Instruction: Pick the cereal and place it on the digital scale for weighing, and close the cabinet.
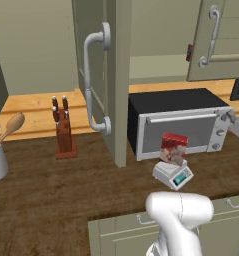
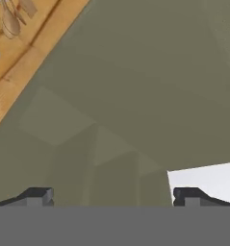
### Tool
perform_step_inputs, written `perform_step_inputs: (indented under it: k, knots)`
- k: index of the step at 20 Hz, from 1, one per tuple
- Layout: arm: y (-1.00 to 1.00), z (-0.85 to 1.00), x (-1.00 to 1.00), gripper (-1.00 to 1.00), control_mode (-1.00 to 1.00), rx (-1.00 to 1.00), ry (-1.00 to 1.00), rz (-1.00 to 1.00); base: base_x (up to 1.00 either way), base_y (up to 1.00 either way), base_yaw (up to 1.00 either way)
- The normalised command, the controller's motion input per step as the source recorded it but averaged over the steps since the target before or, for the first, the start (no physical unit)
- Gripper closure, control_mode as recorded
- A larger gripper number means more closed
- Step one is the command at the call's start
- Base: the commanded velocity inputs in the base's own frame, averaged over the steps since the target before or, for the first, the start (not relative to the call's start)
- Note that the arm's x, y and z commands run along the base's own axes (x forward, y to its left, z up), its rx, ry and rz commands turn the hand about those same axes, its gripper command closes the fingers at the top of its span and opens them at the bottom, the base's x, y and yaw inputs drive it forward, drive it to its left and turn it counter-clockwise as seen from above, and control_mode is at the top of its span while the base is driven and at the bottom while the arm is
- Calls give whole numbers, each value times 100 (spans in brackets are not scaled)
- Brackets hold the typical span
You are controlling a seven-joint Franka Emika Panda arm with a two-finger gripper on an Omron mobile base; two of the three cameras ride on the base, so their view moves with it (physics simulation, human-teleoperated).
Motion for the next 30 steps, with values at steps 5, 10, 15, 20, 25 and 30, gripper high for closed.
perform_step_inputs:
  k: [5, 10, 15, 20, 25, 30]
  knots:
    - [100, -7, -37, -100, -100, 0, 0, -3, 0, 0, 0]
    - [100, -55, 4, -100, -100, 0, 4, -14, 0, 0, 0]
    - [100, -70, 23, -100, -100, 0, 3, -17, 0, 0, 0]
    - [100, -41, -11, -100, -100, 0, -13, -20, 0, 0, 0]
    - [100, -19, -50, -100, -100, 0, -12, -24, 0, 0, 0]
    - [100, -17, -62, -100, -100, 0, -19, -33, 0, 0, 0]
